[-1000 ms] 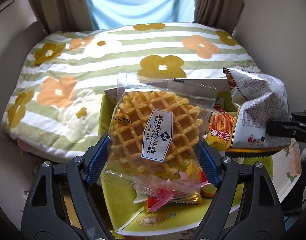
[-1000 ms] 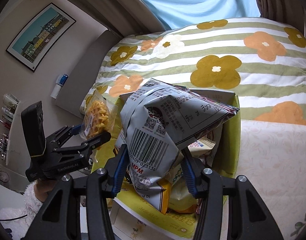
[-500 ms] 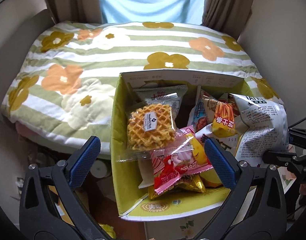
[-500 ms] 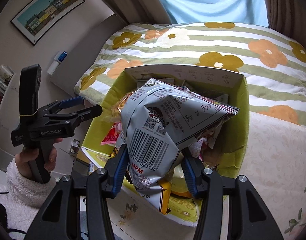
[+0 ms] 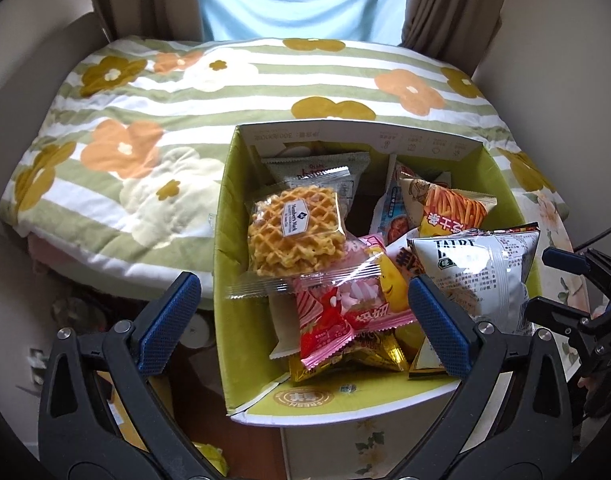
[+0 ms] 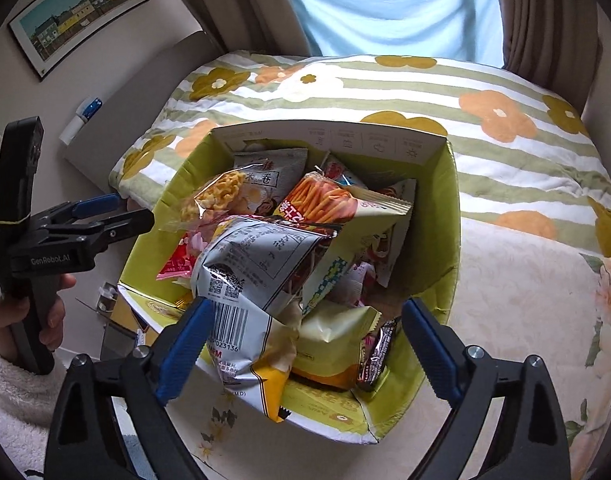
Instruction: Organize snacks
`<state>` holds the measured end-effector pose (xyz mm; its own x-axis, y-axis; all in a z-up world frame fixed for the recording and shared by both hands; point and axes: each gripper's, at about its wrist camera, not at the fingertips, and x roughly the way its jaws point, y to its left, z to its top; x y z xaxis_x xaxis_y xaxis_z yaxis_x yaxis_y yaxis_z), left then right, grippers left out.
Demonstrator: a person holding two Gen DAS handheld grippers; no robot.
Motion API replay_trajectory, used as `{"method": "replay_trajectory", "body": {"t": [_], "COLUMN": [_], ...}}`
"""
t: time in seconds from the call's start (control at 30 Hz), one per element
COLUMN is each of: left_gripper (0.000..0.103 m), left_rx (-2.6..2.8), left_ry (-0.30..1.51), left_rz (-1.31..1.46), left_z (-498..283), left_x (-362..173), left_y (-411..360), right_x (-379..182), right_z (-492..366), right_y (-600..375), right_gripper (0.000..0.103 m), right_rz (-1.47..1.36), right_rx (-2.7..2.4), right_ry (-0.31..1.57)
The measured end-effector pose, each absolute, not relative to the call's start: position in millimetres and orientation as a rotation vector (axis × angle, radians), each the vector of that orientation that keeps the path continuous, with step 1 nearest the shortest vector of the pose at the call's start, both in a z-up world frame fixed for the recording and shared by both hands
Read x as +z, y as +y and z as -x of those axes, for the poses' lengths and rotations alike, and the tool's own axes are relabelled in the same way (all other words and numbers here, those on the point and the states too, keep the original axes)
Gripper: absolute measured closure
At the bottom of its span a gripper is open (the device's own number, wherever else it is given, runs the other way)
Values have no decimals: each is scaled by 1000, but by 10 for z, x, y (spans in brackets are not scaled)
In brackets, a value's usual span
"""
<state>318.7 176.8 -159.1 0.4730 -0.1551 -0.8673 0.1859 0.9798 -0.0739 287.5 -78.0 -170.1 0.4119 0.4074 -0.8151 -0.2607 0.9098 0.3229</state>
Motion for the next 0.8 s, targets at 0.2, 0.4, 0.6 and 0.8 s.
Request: {"method": "replay_trajectory", "body": {"t": [0.2, 0.4, 0.6, 0.8], "left_gripper": [1, 0, 0, 0], "left_rx": [-224, -200, -169, -164], "left_ry": [1042, 976, 857, 718], "left_rz": [-50, -61, -60, -40], "left_z": [-3123, -2863, -2348, -1665], "left_x": [-1524, -1226, -827, -468], "left_y": [1689, 1555, 1284, 950], "right_x": [-1635, -1428, -1062, -593], "right_z": [-2796, -2632, -2259, -1674], "right_y": [-822, -942, -1218, -1525], "right_gripper": [10, 10, 10, 10], "right_rz": [-176, -187, -153, -86], "right_rx": [381, 388, 354, 239], "right_ry": [1049, 980, 876, 746]}}
